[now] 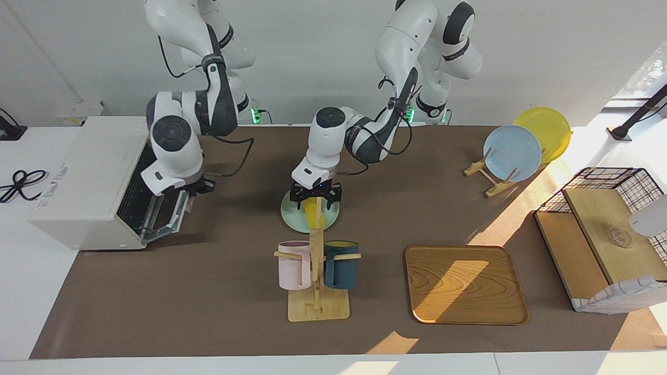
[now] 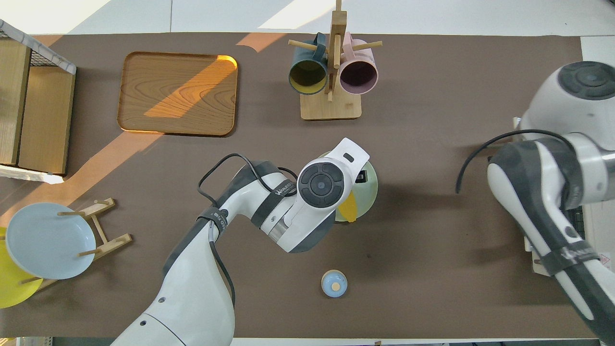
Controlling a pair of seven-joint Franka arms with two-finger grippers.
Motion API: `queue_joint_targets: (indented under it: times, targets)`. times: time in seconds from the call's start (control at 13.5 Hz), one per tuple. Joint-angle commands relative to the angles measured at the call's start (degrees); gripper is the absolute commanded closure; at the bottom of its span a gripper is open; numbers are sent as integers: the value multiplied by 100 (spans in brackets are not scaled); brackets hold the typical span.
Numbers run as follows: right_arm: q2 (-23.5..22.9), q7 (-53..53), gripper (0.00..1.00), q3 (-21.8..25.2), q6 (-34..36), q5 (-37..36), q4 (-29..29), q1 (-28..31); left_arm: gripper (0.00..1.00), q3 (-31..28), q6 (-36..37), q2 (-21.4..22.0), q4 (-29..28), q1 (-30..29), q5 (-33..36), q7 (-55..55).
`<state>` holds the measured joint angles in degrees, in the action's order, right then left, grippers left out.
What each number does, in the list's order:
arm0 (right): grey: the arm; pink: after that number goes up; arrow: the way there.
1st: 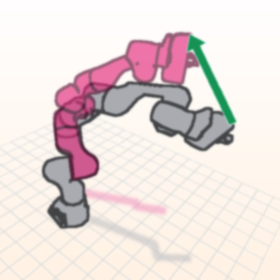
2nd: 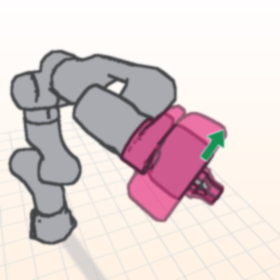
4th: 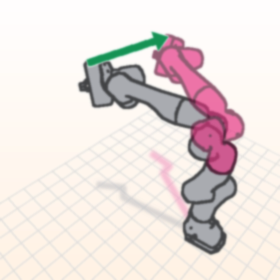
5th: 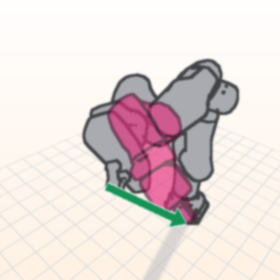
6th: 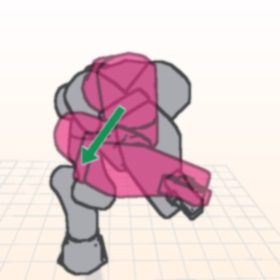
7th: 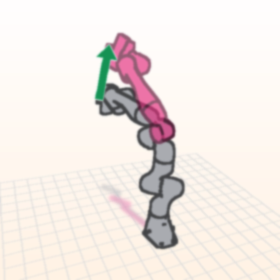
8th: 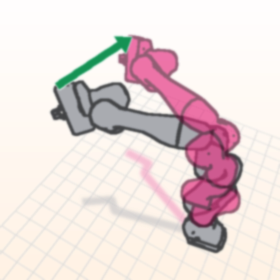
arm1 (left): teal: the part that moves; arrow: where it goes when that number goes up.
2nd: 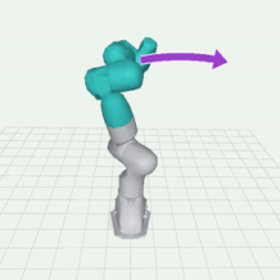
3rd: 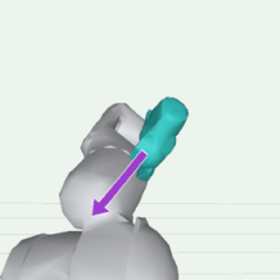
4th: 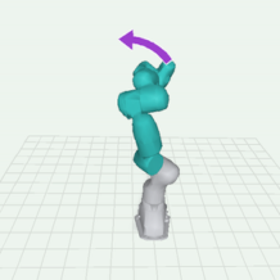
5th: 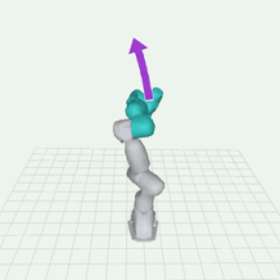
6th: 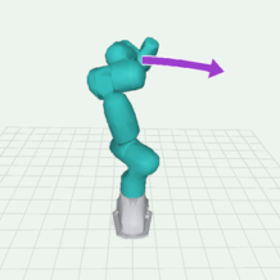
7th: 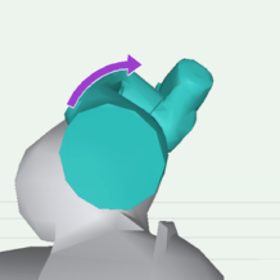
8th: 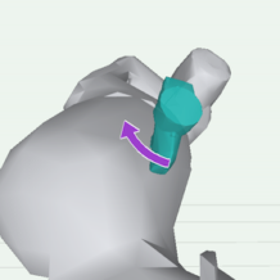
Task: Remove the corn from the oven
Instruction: 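Grasp the yellow corn with the left gripper while the right gripper withdraws, then carry the corn with the left gripper onto the wooden tray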
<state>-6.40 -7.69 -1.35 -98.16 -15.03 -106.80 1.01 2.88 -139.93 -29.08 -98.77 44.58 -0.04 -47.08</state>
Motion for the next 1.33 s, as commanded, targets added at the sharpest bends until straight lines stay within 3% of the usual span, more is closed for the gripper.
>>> queue_joint_targets:
  times: [0.0, 0.15, 0.22, 0.37, 0.44, 0.52, 0.59, 0.74, 0.89, 1.11, 1.26]
  targets:
    - [16, 733, 100, 74, 287, -255, 457, 461, 0, 19, -96, -10, -81, 7, 144, -3]
    - [112, 725, 100, 56, 569, 566, 939, 462, 0, 19, -113, -1, -107, 33, 144, -20]
    - [122, 716, 100, 65, 605, 1102, 1177, 462, 8, 19, -165, 8, -151, 42, 136, -55]
    - [113, 690, 97, 21, 553, 1397, 1320, 357, 50, 19, -245, 8, -151, 42, 136, -56]
    - [104, 699, 90, 21, 614, 1415, 1372, 234, 66, 19, -236, 8, -151, 50, 136, -64]
    - [113, 699, 56, 21, 640, 1415, 1364, 172, 82, 19, -219, 8, -151, 50, 109, -108]
    - [104, 716, 1, 21, 684, 1406, 1381, 163, 100, 19, -140, 8, -90, 50, 101, -300]
    - [52, 708, 0, 12, 798, 1450, 1521, 163, 100, 11, 70, 43, 6, 51, 100, -478]
    - [51, 707, 0, 12, 869, 1529, 1522, 154, 100, 2, 473, 340, 59, -142, 118, -408]
    - [165, 699, 0, 12, 948, 1538, 1382, 172, 100, 19, 1334, 920, 86, -1097, 101, 747]
    - [410, 690, 0, 21, 940, 1538, 1137, 137, 100, 28, 1722, 896, 444, -1740, 83, 1567]
